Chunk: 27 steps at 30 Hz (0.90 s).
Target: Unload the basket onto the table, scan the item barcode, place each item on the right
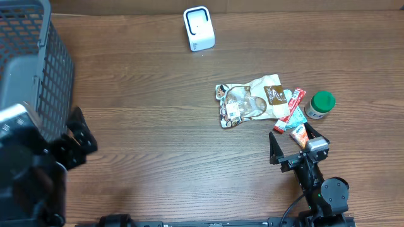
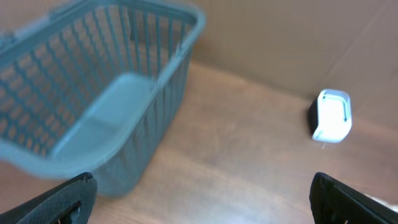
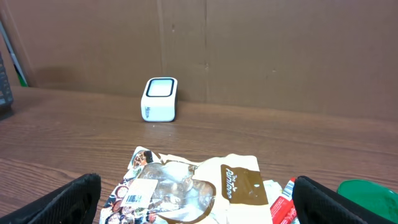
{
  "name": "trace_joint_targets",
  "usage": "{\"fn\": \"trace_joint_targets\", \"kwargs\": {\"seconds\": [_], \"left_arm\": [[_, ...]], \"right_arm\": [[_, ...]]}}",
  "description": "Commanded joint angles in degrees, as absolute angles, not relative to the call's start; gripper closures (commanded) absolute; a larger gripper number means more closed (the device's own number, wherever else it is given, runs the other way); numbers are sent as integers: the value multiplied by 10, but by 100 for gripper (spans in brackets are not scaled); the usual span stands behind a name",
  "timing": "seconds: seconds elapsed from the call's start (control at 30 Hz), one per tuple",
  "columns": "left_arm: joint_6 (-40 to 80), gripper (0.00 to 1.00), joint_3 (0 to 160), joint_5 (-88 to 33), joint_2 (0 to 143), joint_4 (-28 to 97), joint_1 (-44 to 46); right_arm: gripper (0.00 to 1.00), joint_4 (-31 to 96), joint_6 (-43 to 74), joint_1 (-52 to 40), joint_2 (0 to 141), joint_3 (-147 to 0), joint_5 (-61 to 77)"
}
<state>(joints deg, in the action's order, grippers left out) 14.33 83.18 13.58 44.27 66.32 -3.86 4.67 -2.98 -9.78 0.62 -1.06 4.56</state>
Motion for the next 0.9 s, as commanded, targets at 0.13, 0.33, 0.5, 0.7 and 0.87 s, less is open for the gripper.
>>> {"fn": "trace_joint_targets", "kwargs": {"seconds": [0.13,0.33,0.5,0.7,0.87], "left_arm": [[149,0,656,139,324,644,-36],[204,0,529,124,214,517,-36],[204,0,403,67,116,228,-36],[204,0,284,29,43,-40,-36],[208,0,199,29,2,-178,-36]], "right_arm": [[0,44,-26,-96,2,-4,46],[0,44,-26,-96,2,-4,46],[0,44,-26,-96,2,-4,46],[0,44,-26,-96,2,-4,46],[0,44,-26,-96,2,-4,46]]}}
